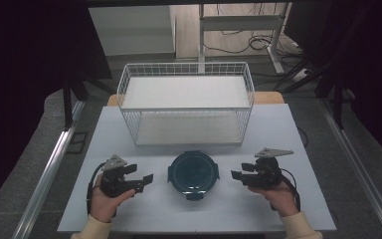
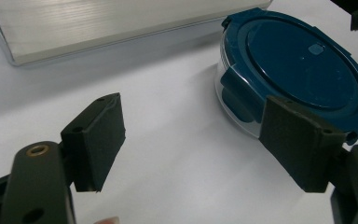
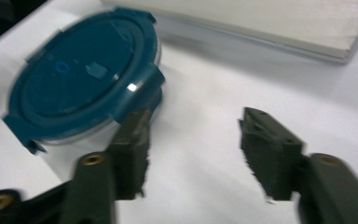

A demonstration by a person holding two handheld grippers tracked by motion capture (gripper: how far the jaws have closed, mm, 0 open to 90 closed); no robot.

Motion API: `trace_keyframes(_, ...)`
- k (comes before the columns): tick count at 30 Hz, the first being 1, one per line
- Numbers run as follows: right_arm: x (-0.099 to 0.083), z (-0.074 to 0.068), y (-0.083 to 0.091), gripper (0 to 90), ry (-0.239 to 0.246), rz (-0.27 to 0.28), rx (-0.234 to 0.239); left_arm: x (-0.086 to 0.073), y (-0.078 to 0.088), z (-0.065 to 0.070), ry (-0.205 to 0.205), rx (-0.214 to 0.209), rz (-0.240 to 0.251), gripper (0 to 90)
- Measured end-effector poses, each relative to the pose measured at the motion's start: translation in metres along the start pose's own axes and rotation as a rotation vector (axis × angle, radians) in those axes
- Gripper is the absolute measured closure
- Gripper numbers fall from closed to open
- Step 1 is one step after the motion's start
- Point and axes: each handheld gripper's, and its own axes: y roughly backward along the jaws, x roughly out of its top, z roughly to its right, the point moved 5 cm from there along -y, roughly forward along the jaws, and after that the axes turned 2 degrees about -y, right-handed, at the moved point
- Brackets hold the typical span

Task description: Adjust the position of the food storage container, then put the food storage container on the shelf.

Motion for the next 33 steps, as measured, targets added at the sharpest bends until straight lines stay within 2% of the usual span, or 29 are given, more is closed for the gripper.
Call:
trace_keyframes(4,0.002,-0.004,-0.001,32.7,-0.005,0.017,0.022,0.002,0.002,0.003,0.002,-0.013,0.010,21.7)
trace_keyframes(9,-0.003,-0.005,-0.005,27.2,0.026,-0.008,-0.016,0.002,0.003,0.004,-0.002,-0.013,0.012,21.5)
trace_keyframes(15,-0.002,-0.008,-0.007,24.0,0.016,-0.003,-0.012,0.002,0.002,0.005,-0.001,-0.015,0.008,21.4)
trace_keyframes(18,-0.001,-0.010,-0.009,22.6,0.000,0.001,0.006,0.003,0.001,0.006,0.010,-0.017,0.011,21.1)
trace_keyframes(24,0.000,-0.016,-0.014,20.8,-0.027,-0.005,0.035,0.003,-0.003,0.008,0.063,-0.053,0.006,18.7)
trace_keyframes(29,0.003,-0.025,-0.021,19.9,-0.046,-0.018,0.074,0.002,-0.008,0.009,0.116,-0.089,-0.010,18.2)
trace_keyframes(33,0.007,-0.031,-0.028,19.2,-0.053,-0.024,0.083,0.003,-0.010,0.008,0.152,-0.106,-0.014,17.6)
